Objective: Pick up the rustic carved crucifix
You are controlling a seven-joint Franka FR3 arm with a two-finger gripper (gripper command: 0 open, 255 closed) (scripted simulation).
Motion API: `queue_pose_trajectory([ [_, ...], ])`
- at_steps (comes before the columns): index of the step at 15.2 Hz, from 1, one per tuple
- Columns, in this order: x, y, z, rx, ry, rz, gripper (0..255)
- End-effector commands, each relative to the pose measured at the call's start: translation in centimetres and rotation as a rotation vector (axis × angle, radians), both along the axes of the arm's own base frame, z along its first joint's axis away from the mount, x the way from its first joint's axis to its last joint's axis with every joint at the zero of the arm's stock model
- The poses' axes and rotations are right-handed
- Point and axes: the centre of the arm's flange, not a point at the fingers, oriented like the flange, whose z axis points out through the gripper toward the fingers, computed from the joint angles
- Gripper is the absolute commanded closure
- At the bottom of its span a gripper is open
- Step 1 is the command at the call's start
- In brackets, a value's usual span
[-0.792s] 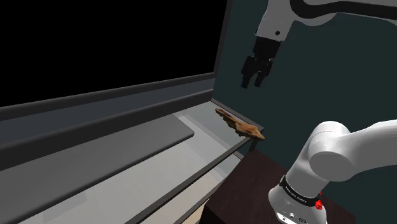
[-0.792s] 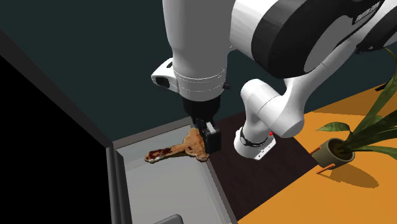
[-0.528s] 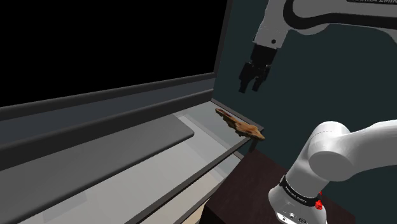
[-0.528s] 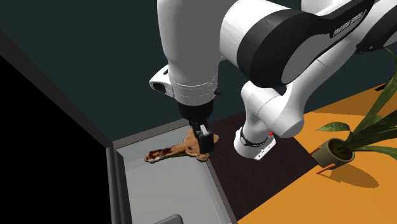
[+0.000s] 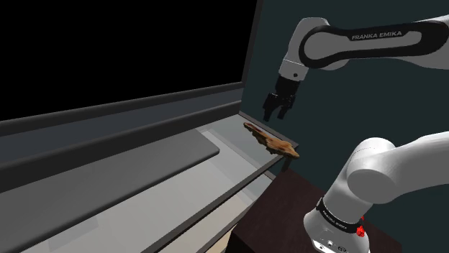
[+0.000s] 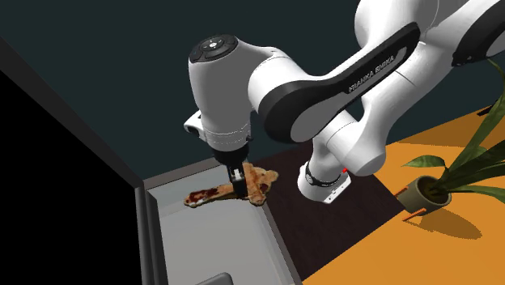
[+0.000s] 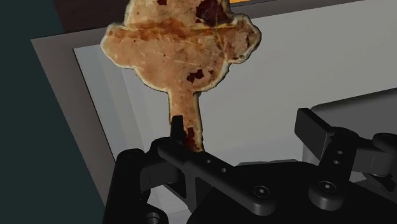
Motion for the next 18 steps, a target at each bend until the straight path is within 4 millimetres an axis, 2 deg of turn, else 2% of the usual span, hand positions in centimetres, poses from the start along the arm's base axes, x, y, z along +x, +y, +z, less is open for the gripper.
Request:
queue_pose_trajectory([
  [1,0.4,-1.2,-2.6,0.002,-0.003,-0.013,0],
  [5,1.3,-3.5,-7.2,0.007,-0.006,-0.039,0],
  [12,1.3,-3.5,-10.9,0.007,-0.006,-0.039,0],
  [15,1.3,-3.5,-11.2,0.007,-0.006,-0.039,0],
  [16,1.3,-3.5,-11.2,0.007,-0.006,-0.039,255],
  [18,1.3,-3.5,-11.2,0.007,-0.006,-0.039,255],
])
